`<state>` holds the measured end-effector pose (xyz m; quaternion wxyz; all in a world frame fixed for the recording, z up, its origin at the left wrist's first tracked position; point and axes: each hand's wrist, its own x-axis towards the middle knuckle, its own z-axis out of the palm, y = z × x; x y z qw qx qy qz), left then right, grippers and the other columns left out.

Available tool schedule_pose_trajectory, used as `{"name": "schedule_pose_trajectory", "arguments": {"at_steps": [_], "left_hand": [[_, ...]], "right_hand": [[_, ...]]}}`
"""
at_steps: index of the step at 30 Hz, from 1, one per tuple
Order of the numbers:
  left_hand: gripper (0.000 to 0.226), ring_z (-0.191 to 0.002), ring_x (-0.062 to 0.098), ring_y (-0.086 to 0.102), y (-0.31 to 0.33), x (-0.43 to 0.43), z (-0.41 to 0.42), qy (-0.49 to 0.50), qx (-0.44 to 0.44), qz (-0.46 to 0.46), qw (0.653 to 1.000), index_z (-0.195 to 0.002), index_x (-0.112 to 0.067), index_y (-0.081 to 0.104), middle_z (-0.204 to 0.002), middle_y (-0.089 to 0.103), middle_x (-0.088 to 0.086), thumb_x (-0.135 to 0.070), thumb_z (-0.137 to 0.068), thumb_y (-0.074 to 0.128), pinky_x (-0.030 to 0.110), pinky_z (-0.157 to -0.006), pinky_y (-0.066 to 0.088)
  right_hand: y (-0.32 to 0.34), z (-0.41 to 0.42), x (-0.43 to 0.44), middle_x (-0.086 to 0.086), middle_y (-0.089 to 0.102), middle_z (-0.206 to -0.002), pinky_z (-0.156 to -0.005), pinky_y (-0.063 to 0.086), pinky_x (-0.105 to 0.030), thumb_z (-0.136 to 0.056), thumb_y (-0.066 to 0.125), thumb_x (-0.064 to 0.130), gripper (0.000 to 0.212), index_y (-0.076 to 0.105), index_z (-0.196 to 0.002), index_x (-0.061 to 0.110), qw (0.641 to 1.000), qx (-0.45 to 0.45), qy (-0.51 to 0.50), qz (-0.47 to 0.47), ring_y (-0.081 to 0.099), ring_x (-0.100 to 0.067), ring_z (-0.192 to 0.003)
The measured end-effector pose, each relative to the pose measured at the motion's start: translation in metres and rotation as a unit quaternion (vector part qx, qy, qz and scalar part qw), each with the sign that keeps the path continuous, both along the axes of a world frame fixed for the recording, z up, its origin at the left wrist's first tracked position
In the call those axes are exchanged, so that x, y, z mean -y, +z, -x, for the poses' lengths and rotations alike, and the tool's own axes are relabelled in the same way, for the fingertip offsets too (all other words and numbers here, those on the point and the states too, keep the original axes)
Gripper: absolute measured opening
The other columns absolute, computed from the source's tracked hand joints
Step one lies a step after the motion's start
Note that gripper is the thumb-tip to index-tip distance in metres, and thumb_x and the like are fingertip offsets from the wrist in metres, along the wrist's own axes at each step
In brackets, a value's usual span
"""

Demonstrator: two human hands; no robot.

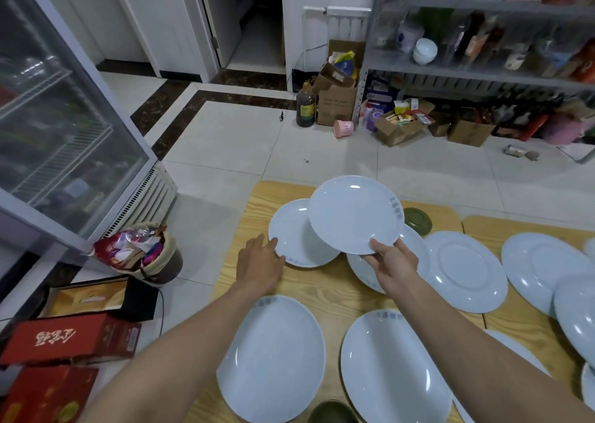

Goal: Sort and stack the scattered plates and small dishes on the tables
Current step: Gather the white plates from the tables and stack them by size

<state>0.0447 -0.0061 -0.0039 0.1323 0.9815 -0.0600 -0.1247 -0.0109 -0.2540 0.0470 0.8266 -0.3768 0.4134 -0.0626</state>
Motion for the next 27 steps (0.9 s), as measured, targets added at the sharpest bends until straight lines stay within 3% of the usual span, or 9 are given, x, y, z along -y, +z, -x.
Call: {"name": "schedule_pose_trajectory", "arguments": {"at_steps": [7, 10, 13, 17, 19, 22, 27], "left_hand": [[0.048, -0.131, 0.030, 0.037, -0.025, 0.006, -0.020, 0.006, -0.047, -0.001, 0.999, -0.140, -0.022, 0.046, -0.136, 0.046, 0.009, -0.044, -0.097, 0.047, 0.041, -0.098, 0.039], [0.050, -0.132, 0.030, 0.035, -0.035, 0.009, -0.027, 0.036, -0.085, 0.030, 0.995, -0.143, -0.023, 0.044, -0.139, 0.043, 0.010, -0.043, -0.098, 0.049, 0.042, -0.099, 0.040], [0.052, -0.131, 0.028, 0.036, -0.045, 0.014, -0.033, 0.080, -0.111, 0.093, 0.986, -0.146, -0.022, 0.042, -0.138, 0.040, 0.012, -0.038, -0.097, 0.054, 0.039, -0.098, 0.041], [0.056, -0.131, 0.031, 0.045, -0.056, 0.020, -0.042, 0.143, -0.121, 0.214, 0.959, -0.145, -0.012, 0.046, -0.142, 0.045, 0.017, -0.017, -0.092, 0.066, 0.033, -0.107, 0.035], [0.058, -0.131, 0.032, 0.048, -0.060, 0.022, -0.045, 0.192, -0.128, 0.277, 0.933, -0.143, -0.010, 0.049, -0.146, 0.046, 0.014, -0.006, -0.088, 0.068, 0.036, -0.109, 0.039], [0.062, -0.125, 0.033, 0.052, -0.065, 0.022, -0.047, 0.280, -0.145, 0.381, 0.869, -0.141, -0.014, 0.050, -0.143, 0.048, 0.012, 0.006, -0.084, 0.067, 0.046, -0.101, 0.050], [0.072, -0.111, 0.033, 0.059, -0.062, 0.021, -0.040, 0.343, -0.149, 0.500, 0.781, -0.142, -0.024, 0.046, -0.117, 0.056, 0.010, 0.015, -0.085, 0.061, 0.041, -0.070, 0.062]], "right_hand": [[-0.012, -0.012, -0.001, -0.010, 0.066, -0.122, -0.066, 0.061, -0.036, -0.085, 0.064, -0.014, 0.049, 0.060, -0.130, 0.007, 1.000, -0.022, -0.015, 0.002, 0.067, -0.028, -0.098], [-0.017, -0.019, -0.001, -0.011, 0.065, -0.125, -0.070, 0.061, -0.038, -0.085, 0.065, -0.013, 0.052, 0.058, -0.133, 0.006, 0.999, -0.031, -0.022, 0.002, 0.067, -0.028, -0.100], [-0.020, -0.023, -0.003, -0.011, 0.064, -0.126, -0.075, 0.061, -0.041, -0.085, 0.065, -0.013, 0.056, 0.055, -0.137, 0.005, 0.999, -0.034, -0.023, -0.003, 0.066, -0.029, -0.102], [-0.024, -0.027, -0.003, -0.012, 0.065, -0.125, -0.075, 0.061, -0.040, -0.086, 0.063, -0.014, 0.055, 0.055, -0.136, 0.006, 0.999, -0.029, -0.018, -0.006, 0.067, -0.029, -0.102], [-0.026, -0.028, -0.003, -0.011, 0.068, -0.120, -0.076, 0.060, -0.039, -0.086, 0.063, -0.015, 0.052, 0.057, -0.133, 0.006, 1.000, -0.023, -0.008, -0.006, 0.069, -0.029, -0.102], [-0.027, -0.028, -0.003, -0.011, 0.069, -0.118, -0.084, 0.059, -0.044, -0.086, 0.063, -0.015, 0.050, 0.058, -0.131, 0.006, 1.000, -0.023, -0.004, -0.006, 0.069, -0.030, -0.102], [-0.024, -0.023, -0.003, -0.009, 0.072, -0.111, -0.078, 0.061, -0.042, -0.084, 0.065, -0.015, 0.050, 0.060, -0.129, 0.007, 1.000, -0.017, 0.002, -0.006, 0.073, -0.026, -0.090]]}}
